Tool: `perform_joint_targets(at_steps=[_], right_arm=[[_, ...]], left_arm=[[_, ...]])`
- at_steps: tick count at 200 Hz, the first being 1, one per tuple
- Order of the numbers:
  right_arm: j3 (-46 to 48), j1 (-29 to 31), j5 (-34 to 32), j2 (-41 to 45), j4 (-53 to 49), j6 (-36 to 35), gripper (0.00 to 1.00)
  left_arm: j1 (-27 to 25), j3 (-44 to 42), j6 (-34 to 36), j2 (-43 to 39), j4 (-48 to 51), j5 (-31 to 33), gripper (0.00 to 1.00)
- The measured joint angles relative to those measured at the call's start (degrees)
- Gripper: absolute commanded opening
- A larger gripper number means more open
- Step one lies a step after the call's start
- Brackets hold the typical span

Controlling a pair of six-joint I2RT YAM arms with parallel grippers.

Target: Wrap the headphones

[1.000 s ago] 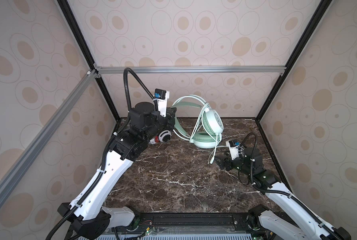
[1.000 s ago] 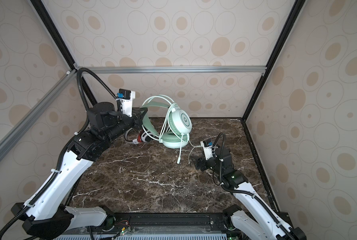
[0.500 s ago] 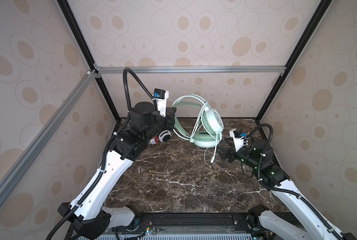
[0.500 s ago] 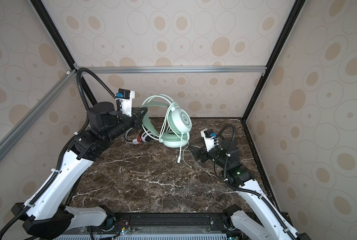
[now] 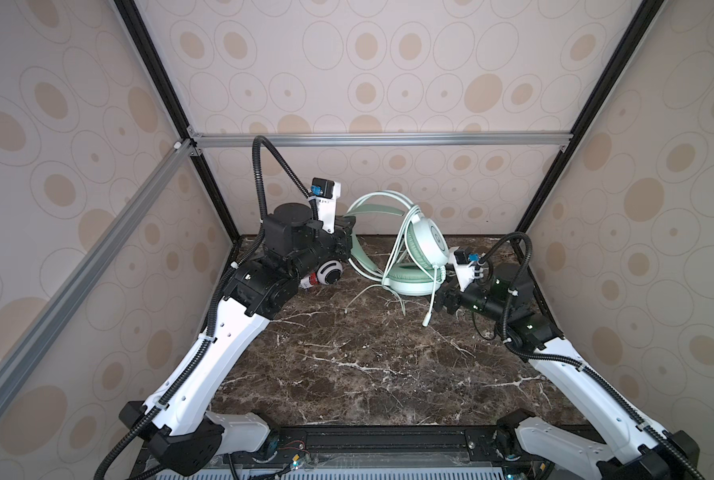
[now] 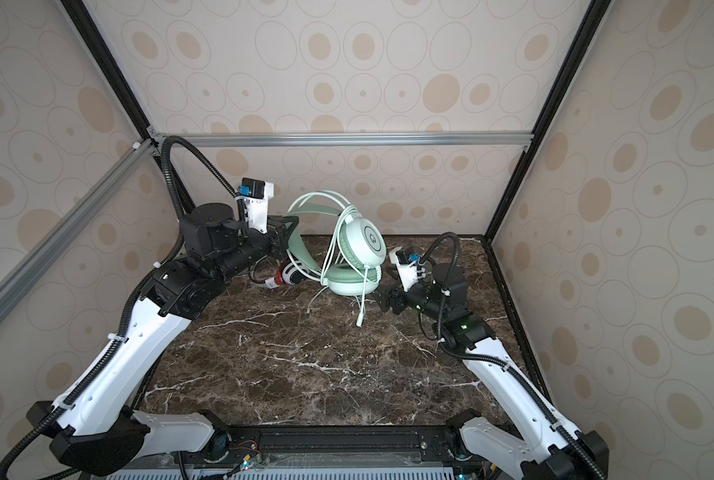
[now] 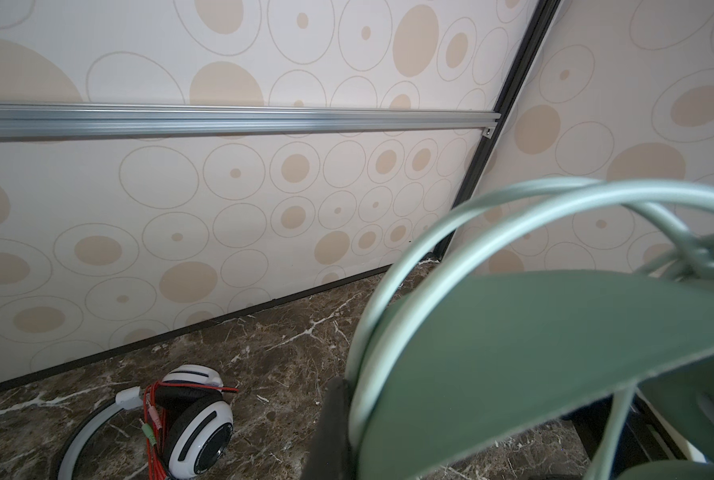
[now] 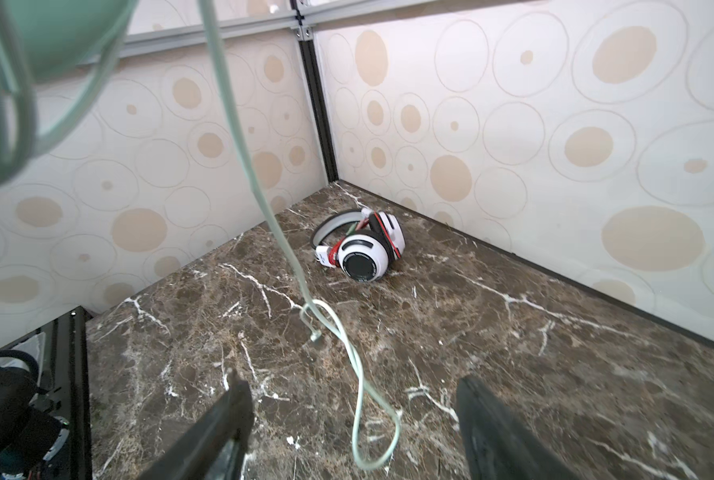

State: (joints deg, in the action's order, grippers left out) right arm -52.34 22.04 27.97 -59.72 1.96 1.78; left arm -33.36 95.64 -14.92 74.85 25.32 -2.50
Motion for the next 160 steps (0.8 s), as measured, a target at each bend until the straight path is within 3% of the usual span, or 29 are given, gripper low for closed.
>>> perform_joint_targets(at_steps=[81,89,113,160], right_arm=[[-2.0,1.0,5.5,-6.6,9.1,3.7,0.77],[-2.1,1.1,5.4,-6.9,9.7,3.8,0.74],[-3.0,1.1,4.6,-8.3,10.7,5.0,0.53],[-3.4,1.2,3.6,-14.8,17.6,8.0,0.49]], left_arm=[[0.0,0.4,-0.9,0.5,-0.7,-1.4,0.0],[0.0,0.4,-1.0,0.6,-0.8,-1.6,0.0],[0.1,0.4,-1.2,0.9,-0.8,-2.1,0.0],[0.1,0.4,-2.2,1.4,-1.3,-3.0,0.0]])
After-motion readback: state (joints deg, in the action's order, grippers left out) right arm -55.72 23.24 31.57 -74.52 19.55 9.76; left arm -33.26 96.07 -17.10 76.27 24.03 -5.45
